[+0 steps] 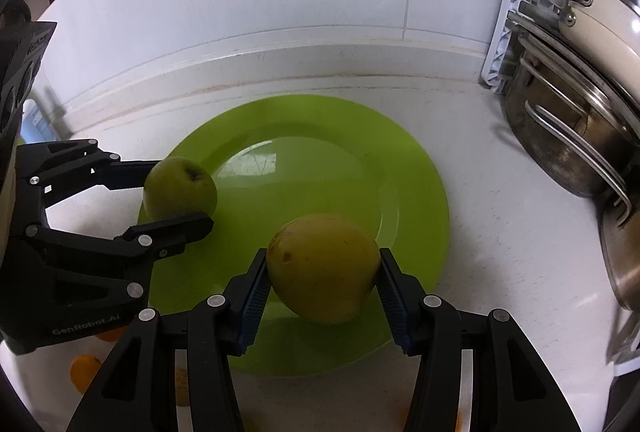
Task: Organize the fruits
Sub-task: 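Carry the yellow-green fruit and green apple over the green plate with both tools, then lower both fruits onto the green plate and open both tools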
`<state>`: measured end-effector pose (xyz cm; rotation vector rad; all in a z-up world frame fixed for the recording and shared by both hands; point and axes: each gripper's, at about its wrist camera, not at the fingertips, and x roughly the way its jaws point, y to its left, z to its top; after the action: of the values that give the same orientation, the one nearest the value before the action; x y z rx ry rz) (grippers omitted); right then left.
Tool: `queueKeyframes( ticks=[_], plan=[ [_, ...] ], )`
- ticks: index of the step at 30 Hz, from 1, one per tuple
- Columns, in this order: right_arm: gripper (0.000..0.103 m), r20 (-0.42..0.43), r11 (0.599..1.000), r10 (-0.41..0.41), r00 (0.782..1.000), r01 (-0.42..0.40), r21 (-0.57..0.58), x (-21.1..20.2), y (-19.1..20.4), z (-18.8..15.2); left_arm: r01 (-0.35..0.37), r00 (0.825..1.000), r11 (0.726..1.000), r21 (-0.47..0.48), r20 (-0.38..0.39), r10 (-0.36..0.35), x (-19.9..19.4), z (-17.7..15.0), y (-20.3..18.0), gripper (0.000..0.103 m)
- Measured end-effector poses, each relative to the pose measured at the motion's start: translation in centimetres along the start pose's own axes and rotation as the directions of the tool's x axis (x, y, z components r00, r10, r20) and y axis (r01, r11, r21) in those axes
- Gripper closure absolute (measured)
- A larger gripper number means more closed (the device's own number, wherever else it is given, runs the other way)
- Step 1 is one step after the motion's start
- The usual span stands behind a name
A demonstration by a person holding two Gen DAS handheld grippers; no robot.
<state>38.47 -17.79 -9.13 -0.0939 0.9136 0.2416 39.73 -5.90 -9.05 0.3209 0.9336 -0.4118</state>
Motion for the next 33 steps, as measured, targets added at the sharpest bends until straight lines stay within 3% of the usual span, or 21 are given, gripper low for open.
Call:
queueKeyframes(
  ticks=[6, 15, 23, 29, 33],
  plan=[
    [0.050, -0.013, 1.000, 0.001, 1.000, -0.001, -0.003, 0.2, 0.2, -0.2, -0.002, 1.000, 1.000, 0.001, 0.006, 0.002, -0.1, 0.2, 0.0, 0.053],
    [0.049, -0.004, 1.000, 0.020, 1.000, -0.020, 0.013, -0.4, 0.1, -0.2, -0.022, 0.998, 1.000, -0.015, 0.065, 0.023, -2.2, 0.3, 0.5, 0.043],
    [0.044, 0.095, 1.000, 0.005, 0.995, -0.008, 0.027, -4.6, 1.0, -0.4, -0.023, 0.983, 0.998, -0.055, 0.178, 0.033, -7.4, -0.6, 0.9, 0.035],
    [0.044, 0.191, 0.999, -0.011, 0.982, 0.005, 0.035, -9.2, 2.4, -1.1, -0.037, 0.965, 0.998, -0.058, 0.259, 0.051, -11.9, -1.8, 0.7, 0.030],
    [0.038, 0.254, 0.999, -0.021, 0.967, 0.012, 0.034, -11.6, 3.2, -1.4, -0.049, 0.947, 0.995, -0.082, 0.314, 0.073, -14.9, -3.0, 0.6, 0.029]
  ],
)
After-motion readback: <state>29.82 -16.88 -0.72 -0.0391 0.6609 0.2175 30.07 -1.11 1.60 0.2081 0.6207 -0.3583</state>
